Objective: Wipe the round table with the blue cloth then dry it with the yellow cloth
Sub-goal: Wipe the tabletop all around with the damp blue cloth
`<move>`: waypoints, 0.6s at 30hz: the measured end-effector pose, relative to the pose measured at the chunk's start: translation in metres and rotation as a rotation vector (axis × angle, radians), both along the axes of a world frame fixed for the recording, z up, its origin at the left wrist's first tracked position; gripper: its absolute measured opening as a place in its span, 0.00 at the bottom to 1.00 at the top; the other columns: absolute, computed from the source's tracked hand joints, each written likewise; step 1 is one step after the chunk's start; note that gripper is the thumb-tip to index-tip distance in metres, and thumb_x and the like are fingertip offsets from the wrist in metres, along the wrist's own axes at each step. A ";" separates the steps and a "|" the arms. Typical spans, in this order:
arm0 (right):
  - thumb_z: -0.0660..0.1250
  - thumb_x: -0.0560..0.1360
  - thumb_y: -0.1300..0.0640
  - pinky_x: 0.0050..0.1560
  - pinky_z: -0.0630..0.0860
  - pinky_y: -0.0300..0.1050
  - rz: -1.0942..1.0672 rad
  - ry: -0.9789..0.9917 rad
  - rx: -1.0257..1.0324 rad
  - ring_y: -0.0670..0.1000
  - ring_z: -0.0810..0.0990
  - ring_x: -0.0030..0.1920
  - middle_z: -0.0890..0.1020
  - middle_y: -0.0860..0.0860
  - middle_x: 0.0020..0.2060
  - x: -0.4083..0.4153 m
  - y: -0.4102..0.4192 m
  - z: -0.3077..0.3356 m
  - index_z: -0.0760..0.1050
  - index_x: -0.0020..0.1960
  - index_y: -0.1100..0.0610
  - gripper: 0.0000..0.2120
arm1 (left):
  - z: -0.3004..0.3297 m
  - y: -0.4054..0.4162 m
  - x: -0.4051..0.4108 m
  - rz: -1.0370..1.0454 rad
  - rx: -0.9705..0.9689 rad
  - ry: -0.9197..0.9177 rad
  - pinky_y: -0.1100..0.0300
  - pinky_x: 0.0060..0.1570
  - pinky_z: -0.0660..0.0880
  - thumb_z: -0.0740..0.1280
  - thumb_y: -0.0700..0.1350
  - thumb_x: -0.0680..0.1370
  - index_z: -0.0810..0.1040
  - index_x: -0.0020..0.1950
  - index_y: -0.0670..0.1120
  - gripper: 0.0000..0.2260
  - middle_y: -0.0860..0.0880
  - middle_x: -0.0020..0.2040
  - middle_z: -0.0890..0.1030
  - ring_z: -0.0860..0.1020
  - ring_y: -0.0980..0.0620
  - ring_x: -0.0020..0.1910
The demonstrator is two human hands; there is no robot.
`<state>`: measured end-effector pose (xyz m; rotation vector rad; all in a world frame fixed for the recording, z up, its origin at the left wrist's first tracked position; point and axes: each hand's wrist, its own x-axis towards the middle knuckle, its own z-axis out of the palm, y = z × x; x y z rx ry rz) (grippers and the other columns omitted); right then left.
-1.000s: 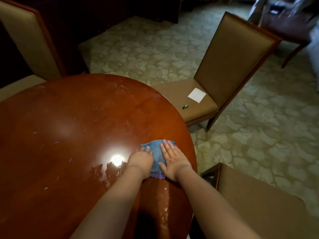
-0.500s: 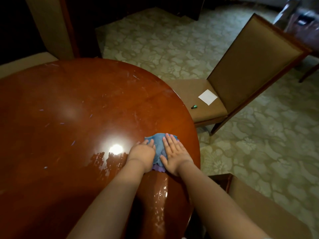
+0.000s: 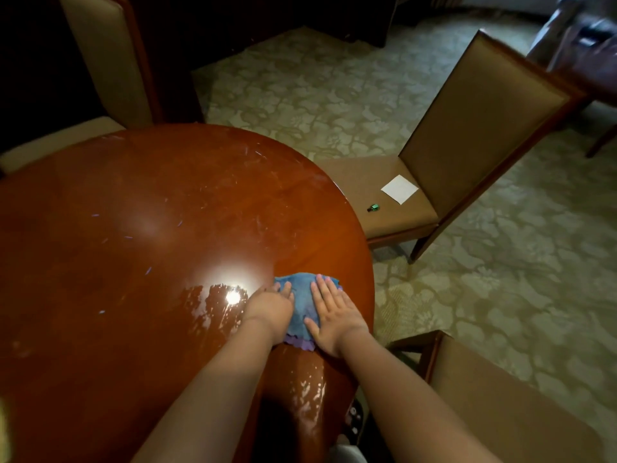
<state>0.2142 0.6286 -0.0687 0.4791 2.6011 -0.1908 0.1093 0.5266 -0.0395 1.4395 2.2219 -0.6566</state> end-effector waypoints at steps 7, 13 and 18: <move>0.31 0.73 0.36 0.73 0.34 0.47 -0.037 0.036 -0.037 0.50 0.32 0.74 0.33 0.53 0.75 0.051 -0.041 0.000 0.31 0.75 0.58 0.39 | 0.000 -0.035 0.039 -0.137 -0.050 0.028 0.50 0.73 0.54 0.64 0.51 0.80 0.49 0.78 0.42 0.34 0.45 0.79 0.49 0.54 0.45 0.76; 0.23 0.58 0.37 0.69 0.31 0.44 -0.117 0.098 -0.071 0.47 0.26 0.67 0.27 0.50 0.68 0.085 -0.091 -0.002 0.32 0.76 0.60 0.50 | -0.001 -0.076 0.067 -0.201 -0.009 0.025 0.52 0.73 0.52 0.62 0.51 0.80 0.49 0.78 0.42 0.33 0.45 0.79 0.49 0.54 0.46 0.76; 0.23 0.58 0.37 0.67 0.29 0.44 -0.126 0.078 -0.065 0.49 0.25 0.66 0.27 0.51 0.67 0.101 -0.131 -0.002 0.32 0.75 0.60 0.50 | -0.001 -0.113 0.080 -0.235 0.010 0.022 0.52 0.73 0.53 0.60 0.50 0.80 0.50 0.78 0.43 0.31 0.45 0.79 0.50 0.55 0.46 0.76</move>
